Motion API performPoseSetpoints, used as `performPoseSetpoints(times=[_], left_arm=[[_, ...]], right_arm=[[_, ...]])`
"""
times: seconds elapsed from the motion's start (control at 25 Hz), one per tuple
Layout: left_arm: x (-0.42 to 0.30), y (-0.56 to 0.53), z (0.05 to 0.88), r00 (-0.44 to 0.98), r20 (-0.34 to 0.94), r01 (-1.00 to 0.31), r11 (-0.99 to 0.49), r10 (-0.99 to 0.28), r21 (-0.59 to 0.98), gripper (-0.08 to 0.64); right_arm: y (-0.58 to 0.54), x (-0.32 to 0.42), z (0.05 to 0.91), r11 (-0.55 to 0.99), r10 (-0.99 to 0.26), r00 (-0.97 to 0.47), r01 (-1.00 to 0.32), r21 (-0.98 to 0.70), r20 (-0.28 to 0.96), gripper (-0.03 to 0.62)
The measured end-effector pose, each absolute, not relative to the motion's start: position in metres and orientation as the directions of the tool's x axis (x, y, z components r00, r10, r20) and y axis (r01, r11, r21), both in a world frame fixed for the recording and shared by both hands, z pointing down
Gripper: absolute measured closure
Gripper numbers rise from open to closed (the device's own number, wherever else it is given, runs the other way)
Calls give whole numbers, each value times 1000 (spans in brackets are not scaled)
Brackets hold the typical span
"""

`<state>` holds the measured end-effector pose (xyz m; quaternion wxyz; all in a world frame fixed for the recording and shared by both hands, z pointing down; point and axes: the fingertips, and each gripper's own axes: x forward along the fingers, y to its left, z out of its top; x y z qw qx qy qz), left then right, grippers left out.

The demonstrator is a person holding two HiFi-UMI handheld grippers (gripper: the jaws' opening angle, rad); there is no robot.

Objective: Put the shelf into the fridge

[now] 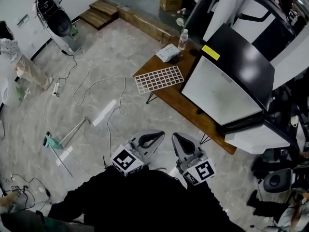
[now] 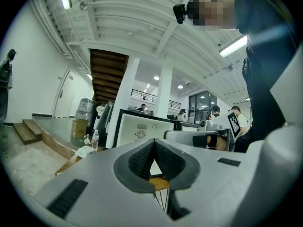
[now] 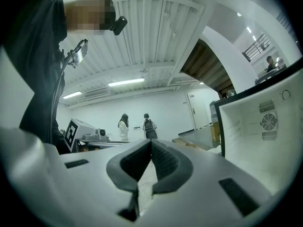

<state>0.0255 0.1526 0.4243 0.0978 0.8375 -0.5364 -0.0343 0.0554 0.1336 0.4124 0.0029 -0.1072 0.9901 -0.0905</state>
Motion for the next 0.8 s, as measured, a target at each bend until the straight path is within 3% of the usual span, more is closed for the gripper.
performPoseSetpoints(times=[0.4,0.8], left_arm=[[-120,64,431,380,6,-901,-369,-925,228,558],[-240,11,507,308,-18,-804,-270,-951,529,558]], right_arm=[[43,-84,408,962,-221,-974,-226,-150,53,591],[-14,-185,431,957,-236,-965,-251,-146,111,591]])
